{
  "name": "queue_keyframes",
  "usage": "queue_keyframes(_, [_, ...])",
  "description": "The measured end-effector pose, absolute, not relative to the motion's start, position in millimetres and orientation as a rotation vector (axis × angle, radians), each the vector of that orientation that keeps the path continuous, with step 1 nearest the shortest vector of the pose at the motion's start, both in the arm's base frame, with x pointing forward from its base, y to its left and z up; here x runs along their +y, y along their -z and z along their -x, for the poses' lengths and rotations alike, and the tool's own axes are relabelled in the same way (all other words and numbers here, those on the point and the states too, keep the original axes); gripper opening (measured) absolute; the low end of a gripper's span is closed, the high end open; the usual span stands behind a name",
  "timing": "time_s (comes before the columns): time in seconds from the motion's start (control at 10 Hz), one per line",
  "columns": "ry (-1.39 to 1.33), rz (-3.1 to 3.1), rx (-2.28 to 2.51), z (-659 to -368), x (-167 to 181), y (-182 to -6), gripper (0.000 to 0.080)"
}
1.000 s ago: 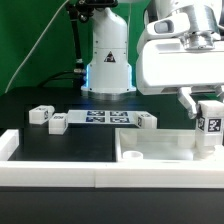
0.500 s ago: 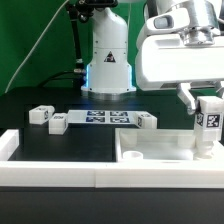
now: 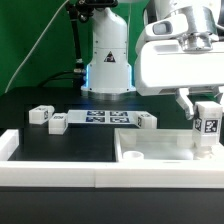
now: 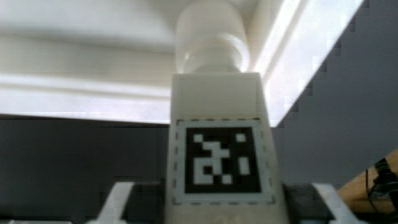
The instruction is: Assemble one leg
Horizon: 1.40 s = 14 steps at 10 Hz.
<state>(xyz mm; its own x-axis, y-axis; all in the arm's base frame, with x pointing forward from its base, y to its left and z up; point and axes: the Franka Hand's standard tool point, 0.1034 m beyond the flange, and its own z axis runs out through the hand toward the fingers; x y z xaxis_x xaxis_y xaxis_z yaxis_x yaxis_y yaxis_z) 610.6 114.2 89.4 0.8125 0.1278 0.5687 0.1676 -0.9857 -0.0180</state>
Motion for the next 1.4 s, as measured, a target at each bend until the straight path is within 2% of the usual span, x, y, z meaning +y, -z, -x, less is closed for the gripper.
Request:
queue_keyframes(0.4, [0.886, 2.937, -0.232, -607, 111, -75.8, 0.0291])
queue_keyframes(0.9, [0.882, 2.938, -0.232, -607, 110, -74.3, 0.0291])
queue_keyframes(1.0, [0.882, 2.938, -0.232, -607, 110, -74.2, 0.0474])
queue_keyframes(1.1, [0.882, 2.938, -0.232, -607, 110, -74.2, 0.0588])
queue_keyframes(1.2, [0.882, 2.938, -0.232, -607, 110, -74.1, 0.0588])
queue_keyframes(1.3, [0.882, 2.938, -0.232, -607, 110, -74.1, 0.0637])
queue_keyframes(1.4, [0.882, 2.938, -0.232, -607, 110, -74.1, 0.0646])
